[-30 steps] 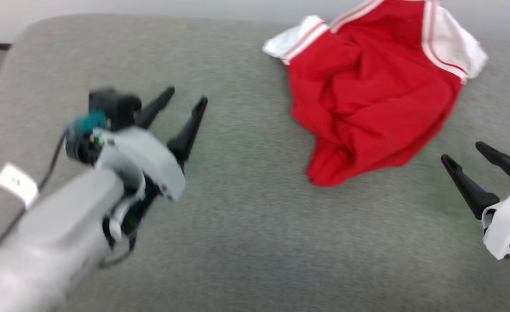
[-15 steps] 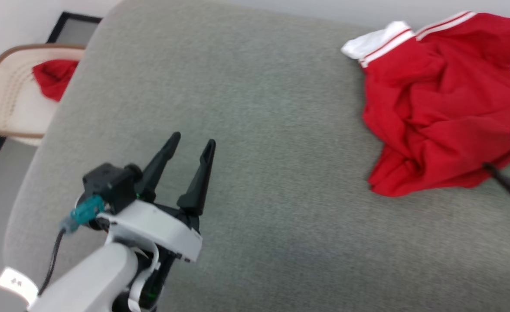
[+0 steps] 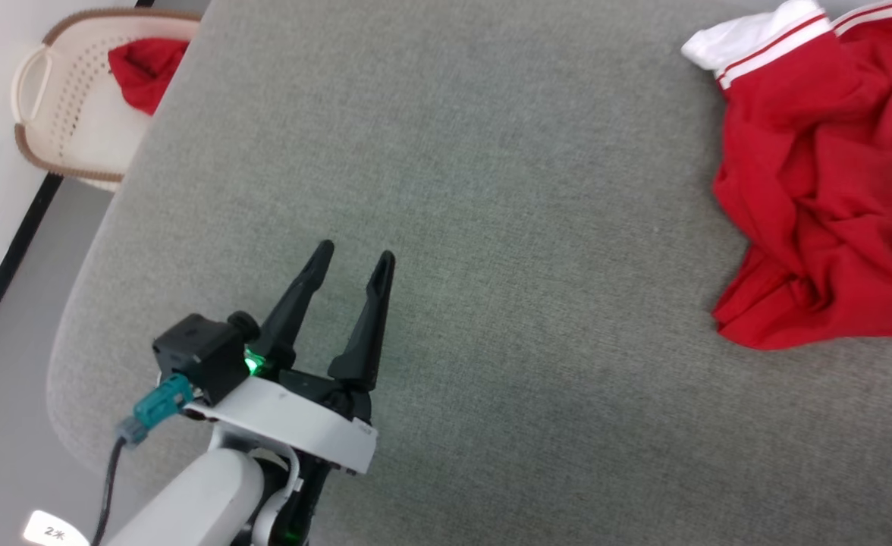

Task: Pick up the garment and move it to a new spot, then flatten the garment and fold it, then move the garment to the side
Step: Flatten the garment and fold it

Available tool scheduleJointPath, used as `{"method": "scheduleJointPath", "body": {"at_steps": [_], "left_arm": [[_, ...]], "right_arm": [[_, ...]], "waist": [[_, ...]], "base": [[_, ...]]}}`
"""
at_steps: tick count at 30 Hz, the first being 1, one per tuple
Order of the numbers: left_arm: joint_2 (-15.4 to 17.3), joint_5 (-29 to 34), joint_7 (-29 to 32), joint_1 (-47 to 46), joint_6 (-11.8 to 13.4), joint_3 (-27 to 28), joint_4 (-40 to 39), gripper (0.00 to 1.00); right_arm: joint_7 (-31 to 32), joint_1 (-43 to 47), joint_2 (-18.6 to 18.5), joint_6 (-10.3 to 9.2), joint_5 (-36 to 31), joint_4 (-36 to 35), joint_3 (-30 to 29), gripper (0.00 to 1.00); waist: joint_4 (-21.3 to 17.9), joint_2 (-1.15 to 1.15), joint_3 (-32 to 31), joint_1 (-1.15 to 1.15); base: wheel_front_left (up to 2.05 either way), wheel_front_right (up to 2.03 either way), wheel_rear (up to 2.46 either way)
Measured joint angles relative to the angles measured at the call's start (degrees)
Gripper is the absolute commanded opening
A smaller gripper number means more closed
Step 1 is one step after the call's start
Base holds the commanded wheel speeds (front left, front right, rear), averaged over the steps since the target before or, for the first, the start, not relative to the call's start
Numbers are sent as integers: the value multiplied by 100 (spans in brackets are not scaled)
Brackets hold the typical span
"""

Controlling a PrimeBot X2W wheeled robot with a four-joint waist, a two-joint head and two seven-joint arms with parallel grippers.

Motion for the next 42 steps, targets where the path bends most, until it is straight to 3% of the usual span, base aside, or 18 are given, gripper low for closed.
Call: {"method": "scheduleJointPath", "body": {"at_steps": [2,3,4,5,6,7,14,20,36,42], "left_arm": [[-88,71,-1,14,-70,43,35,100],[-125,109,0,16,-99,69,55,100],[-165,133,-1,19,-135,100,69,100],[-187,165,-1,25,-151,129,81,100],[-211,201,-1,35,-179,162,101,100],[-237,224,-1,55,-194,193,114,100],[-223,709,-1,169,-181,285,285,100],[-158,811,-1,387,-136,372,331,100],[174,808,108,671,68,550,-107,100],[240,805,148,701,122,581,-242,100]], "right_arm": [[-21,-176,22,-2,125,97,334,100],[-51,-288,10,-2,198,143,468,87],[-80,-383,8,-5,264,185,599,50],[-89,-473,9,-7,312,219,716,50],[-124,-548,8,-7,358,255,832,32],[-142,-619,12,-7,410,280,929,0],[-635,-666,178,-5,1216,564,1148,0],[-719,-394,140,-5,1763,127,1202,0],[223,802,-880,-4,2764,-2172,959,0],[282,1311,-1118,-4,3009,-2653,714,0]], "waist": [[40,0,67,0],[59,0,94,0],[77,0,116,0],[91,0,135,0],[99,0,148,0],[98,0,151,0],[21,0,-2,0],[-130,0,-235,0],[-703,0,-550,0],[-805,0,-535,0]], "base": [[0,0,0],[0,0,0],[0,0,0],[0,0,0],[0,0,0],[0,0,0],[0,0,0],[0,0,0],[0,0,0],[0,0,0]]}}
